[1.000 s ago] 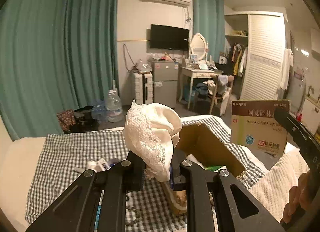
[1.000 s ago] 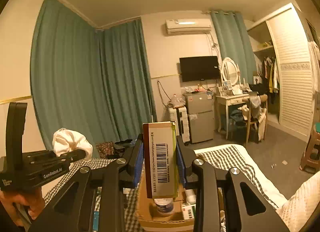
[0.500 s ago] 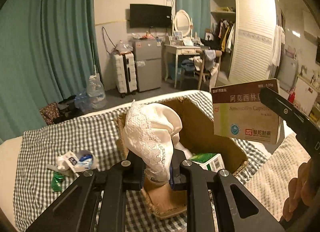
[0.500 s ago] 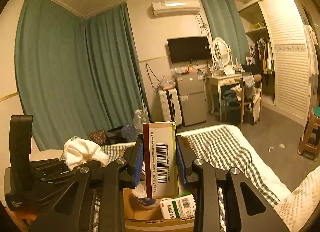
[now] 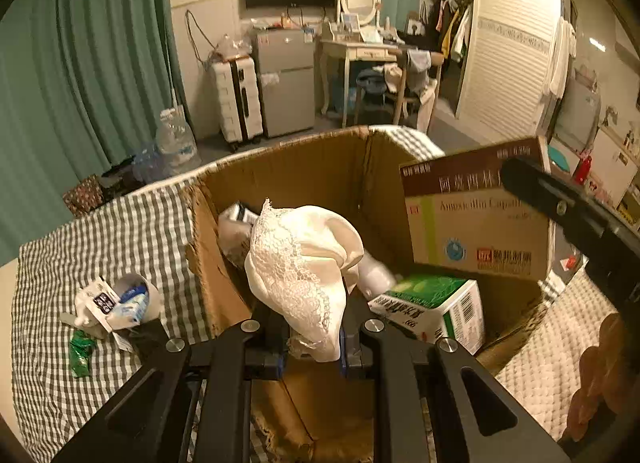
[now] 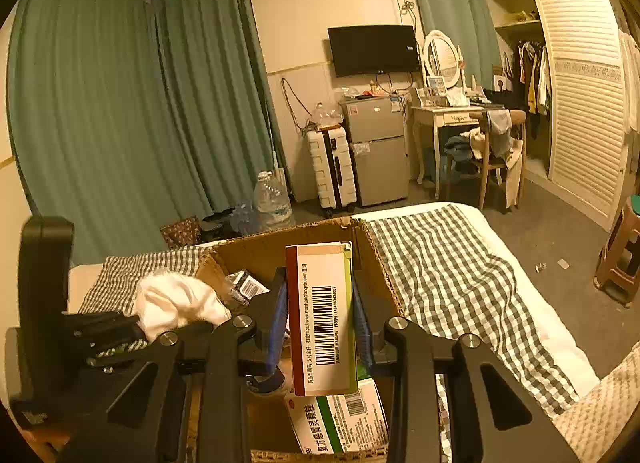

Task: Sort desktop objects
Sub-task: 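Carry the lace cloth with left tool while right tool carries amoxicillin box to box, then release the lace cloth and amoxicillin box into the cardboard box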

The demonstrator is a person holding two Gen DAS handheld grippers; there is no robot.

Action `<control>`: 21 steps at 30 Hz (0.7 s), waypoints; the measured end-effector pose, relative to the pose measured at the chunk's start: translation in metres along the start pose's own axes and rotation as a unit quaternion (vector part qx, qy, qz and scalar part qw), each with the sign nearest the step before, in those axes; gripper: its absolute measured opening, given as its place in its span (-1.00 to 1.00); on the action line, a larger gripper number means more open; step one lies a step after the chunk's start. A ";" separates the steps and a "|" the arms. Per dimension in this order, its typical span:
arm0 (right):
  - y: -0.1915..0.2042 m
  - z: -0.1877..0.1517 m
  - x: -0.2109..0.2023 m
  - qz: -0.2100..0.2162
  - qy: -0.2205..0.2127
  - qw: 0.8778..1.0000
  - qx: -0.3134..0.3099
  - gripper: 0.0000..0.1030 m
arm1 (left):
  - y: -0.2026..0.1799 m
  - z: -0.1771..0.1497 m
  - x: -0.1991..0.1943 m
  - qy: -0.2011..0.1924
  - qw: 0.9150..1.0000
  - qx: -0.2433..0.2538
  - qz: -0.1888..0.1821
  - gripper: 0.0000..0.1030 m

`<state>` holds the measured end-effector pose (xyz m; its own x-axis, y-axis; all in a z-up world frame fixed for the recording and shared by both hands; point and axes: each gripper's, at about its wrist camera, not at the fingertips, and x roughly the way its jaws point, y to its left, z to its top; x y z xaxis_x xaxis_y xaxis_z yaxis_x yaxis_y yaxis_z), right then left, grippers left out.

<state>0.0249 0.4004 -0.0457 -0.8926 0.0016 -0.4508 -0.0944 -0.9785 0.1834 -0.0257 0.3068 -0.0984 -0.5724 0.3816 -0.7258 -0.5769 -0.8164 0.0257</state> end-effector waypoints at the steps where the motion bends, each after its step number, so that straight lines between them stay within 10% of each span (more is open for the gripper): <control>1: 0.000 -0.002 0.002 0.001 0.001 1.000 0.000 -0.45 | -0.001 -0.001 0.003 0.005 1.000 0.001 -0.001 -0.66; 18: 0.016 0.008 -0.038 -0.027 -0.064 0.998 -0.011 0.07 | 0.005 -0.005 -0.041 -0.042 0.999 0.007 0.009 0.82; 21: 0.024 0.013 -0.054 -0.028 -0.082 0.996 -0.012 0.09 | 0.006 -0.003 -0.058 -0.057 0.998 0.012 0.015 0.84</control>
<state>0.0650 0.3793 -0.0058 -0.9467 0.0882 -0.3099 -0.1375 -0.9804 0.1411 0.0060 0.2787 -0.0577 -0.6519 0.4046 -0.6414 -0.5710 -0.8185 0.0640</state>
